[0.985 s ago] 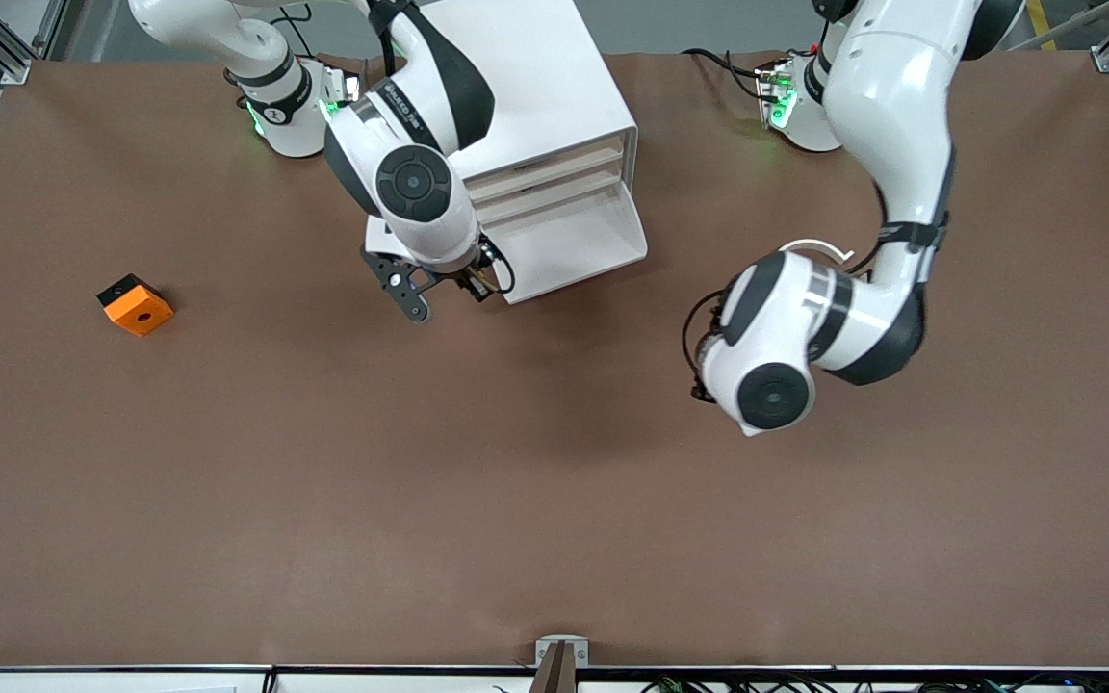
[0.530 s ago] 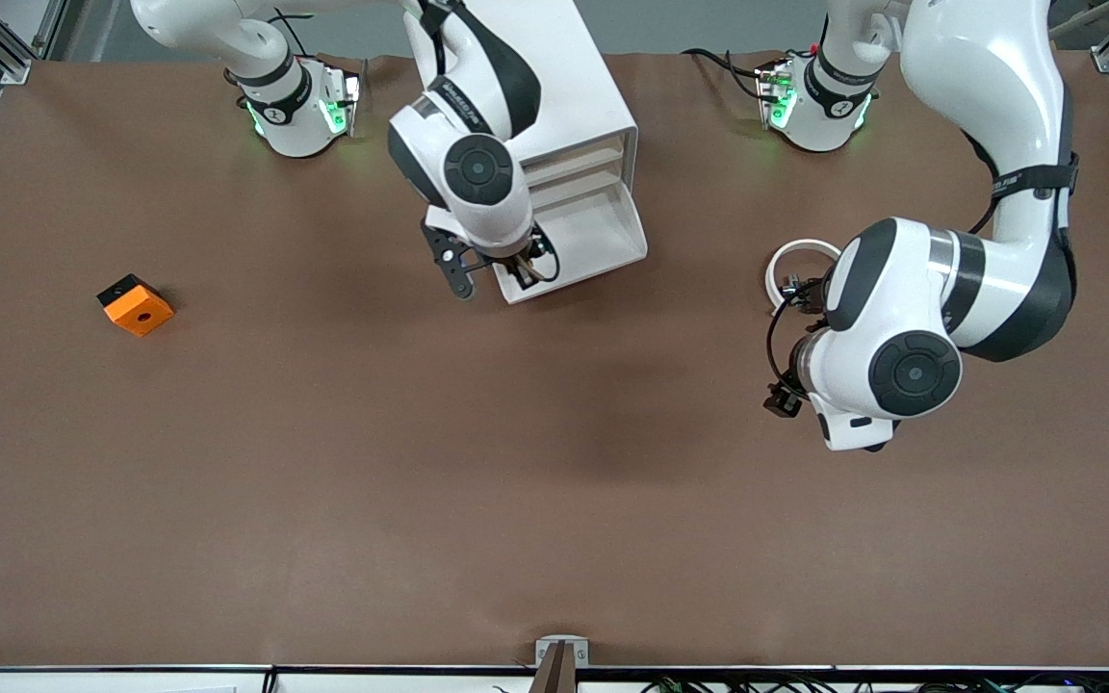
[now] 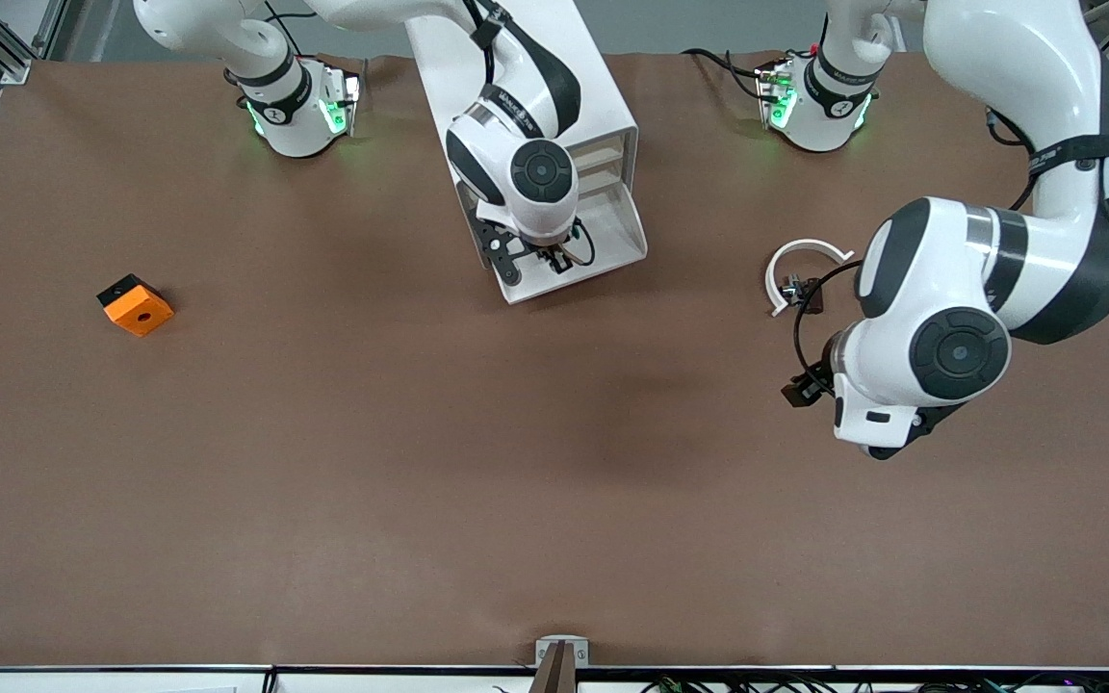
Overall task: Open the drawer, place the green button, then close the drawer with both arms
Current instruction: 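Lower the button into the open drawer and open the right gripper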
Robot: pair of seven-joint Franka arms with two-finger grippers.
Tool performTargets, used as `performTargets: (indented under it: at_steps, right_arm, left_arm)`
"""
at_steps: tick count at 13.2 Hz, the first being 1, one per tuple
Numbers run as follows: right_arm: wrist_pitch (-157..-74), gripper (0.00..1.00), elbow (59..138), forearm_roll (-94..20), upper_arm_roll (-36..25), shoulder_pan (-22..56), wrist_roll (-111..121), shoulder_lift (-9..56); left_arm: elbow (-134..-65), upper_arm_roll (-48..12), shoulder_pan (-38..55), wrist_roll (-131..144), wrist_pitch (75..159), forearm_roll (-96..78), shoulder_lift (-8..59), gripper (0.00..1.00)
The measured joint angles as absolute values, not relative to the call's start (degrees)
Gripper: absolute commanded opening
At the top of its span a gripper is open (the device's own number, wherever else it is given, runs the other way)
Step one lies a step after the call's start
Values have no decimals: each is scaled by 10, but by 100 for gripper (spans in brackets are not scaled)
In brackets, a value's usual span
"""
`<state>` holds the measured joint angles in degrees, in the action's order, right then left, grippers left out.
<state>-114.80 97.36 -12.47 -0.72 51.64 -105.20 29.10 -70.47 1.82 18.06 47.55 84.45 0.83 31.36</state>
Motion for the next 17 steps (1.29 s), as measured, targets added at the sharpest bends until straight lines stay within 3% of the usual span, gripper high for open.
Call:
performTargets:
  at_steps: [3, 4, 6, 7, 8, 12, 17]
  right_arm:
    - [-1176, 16, 973, -126, -7, 522, -1052, 309]
    - [-1181, 22, 973, -126, -7, 522, -1052, 313]
    - [-1183, 51, 973, -126, -7, 523, -1052, 314]
    - [-1183, 83, 973, -126, -7, 523, -1052, 314]
    - [-1183, 100, 972, -126, -7, 523, -1052, 314]
    - [-1134, 100, 943, -126, -9, 525, -1052, 310]
    - [-862, 100, 798, -126, -21, 490, -1030, 261]
  left_arm:
    - [-712, 18, 169, 368, 849, 8, 305, 100]
    - [-723, 18, 167, 336, 862, 8, 300, 100]
    - [-765, 17, 165, 303, 908, 8, 284, 100]
    - [-795, 15, 166, 296, 937, 8, 272, 100]
    - [-829, 14, 166, 286, 970, 8, 259, 100]
    - [-947, -17, 168, 249, 1072, 8, 226, 100]
    - [-1017, -88, 176, 250, 1156, 8, 236, 100]
